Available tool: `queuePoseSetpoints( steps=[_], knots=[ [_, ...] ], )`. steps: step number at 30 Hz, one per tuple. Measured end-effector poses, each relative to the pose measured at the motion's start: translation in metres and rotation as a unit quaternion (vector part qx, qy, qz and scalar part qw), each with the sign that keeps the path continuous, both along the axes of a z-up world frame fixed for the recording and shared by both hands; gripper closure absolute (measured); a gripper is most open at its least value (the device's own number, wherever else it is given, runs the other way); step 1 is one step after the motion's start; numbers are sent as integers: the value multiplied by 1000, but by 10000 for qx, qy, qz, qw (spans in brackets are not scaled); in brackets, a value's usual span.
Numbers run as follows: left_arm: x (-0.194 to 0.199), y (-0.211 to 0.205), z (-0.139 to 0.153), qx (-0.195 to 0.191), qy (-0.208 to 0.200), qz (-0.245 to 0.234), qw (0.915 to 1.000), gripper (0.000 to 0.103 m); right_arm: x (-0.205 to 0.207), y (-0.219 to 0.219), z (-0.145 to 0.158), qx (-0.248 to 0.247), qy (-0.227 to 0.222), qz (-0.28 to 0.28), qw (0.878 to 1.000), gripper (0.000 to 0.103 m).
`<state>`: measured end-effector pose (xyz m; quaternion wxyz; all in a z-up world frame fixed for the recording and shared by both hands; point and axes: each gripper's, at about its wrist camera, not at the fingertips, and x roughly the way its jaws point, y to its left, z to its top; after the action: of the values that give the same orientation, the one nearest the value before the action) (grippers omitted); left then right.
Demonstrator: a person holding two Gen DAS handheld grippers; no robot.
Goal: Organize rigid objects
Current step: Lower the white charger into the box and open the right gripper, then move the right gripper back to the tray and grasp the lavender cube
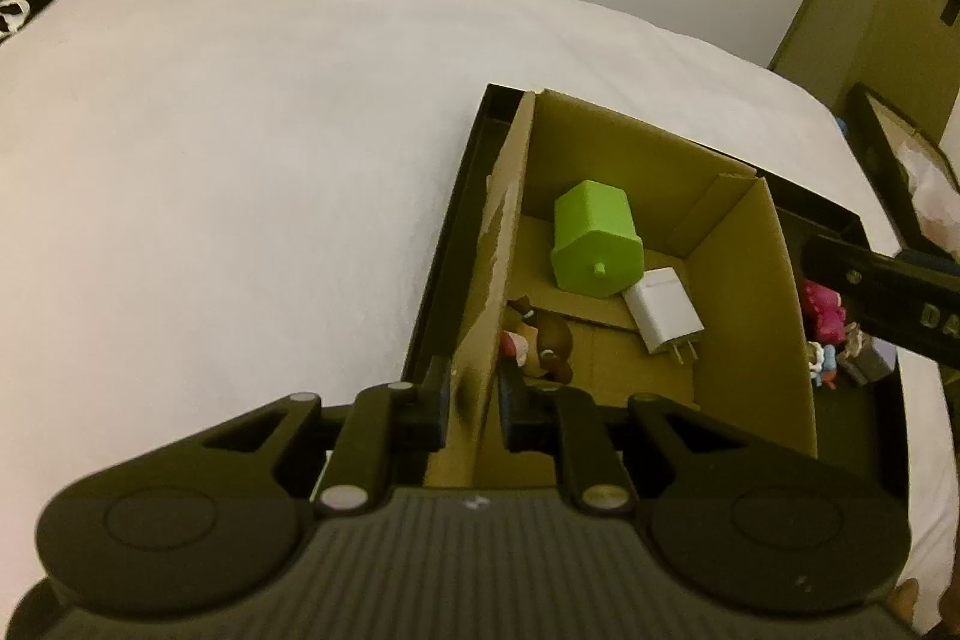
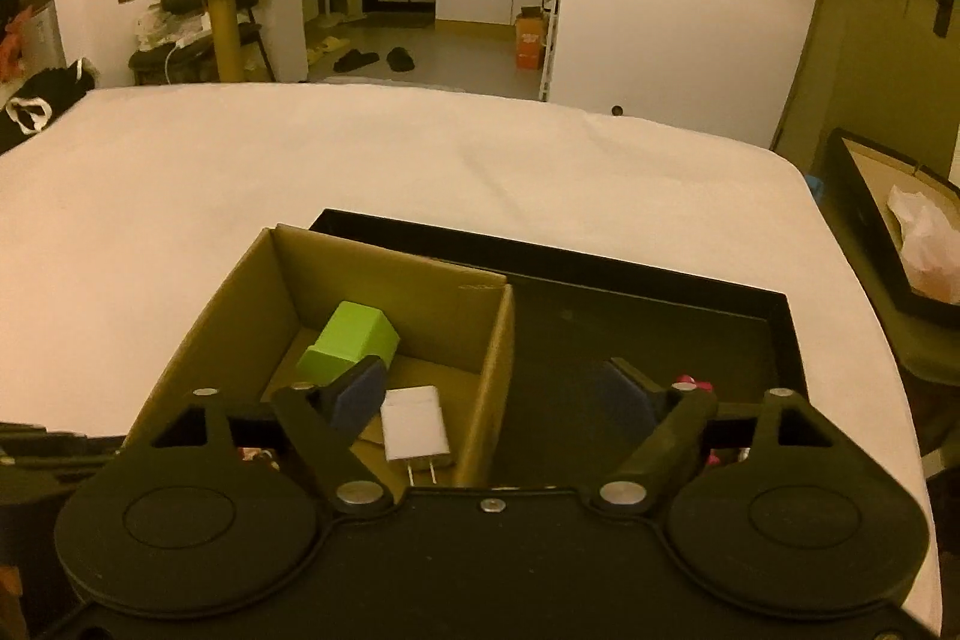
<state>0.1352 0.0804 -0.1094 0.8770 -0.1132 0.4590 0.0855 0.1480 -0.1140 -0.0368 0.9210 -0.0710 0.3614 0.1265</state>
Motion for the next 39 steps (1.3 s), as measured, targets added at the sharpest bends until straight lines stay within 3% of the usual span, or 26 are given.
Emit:
queuePoseSetpoints(
  steps=[10,13,18,21,26,36,39],
  knots=[
    [4,-8,11,294,79,-2,9995,85,0,-26,3,154,32,-44,9999,18],
    [5,-12,15,413,110,37,9991,77,1,-34,3,230,33,-87,9997,13],
    [8,-22,24,782,114,27,9969,53,8,-49,-2,300,131,-231,9992,7],
    [10,-30,27,1003,123,29,9949,46,11,-60,-7,385,189,-318,9986,5],
    [15,-43,23,1270,260,-26,9916,41,12,-76,-20,499,177,-481,9974,0],
    [25,-61,25,1679,316,39,9853,32,16,-107,-45,1027,379,-876,9901,0],
    [28,-65,24,1827,327,116,9826,31,14,-112,-46,990,165,-1085,9890,0]
  ],
)
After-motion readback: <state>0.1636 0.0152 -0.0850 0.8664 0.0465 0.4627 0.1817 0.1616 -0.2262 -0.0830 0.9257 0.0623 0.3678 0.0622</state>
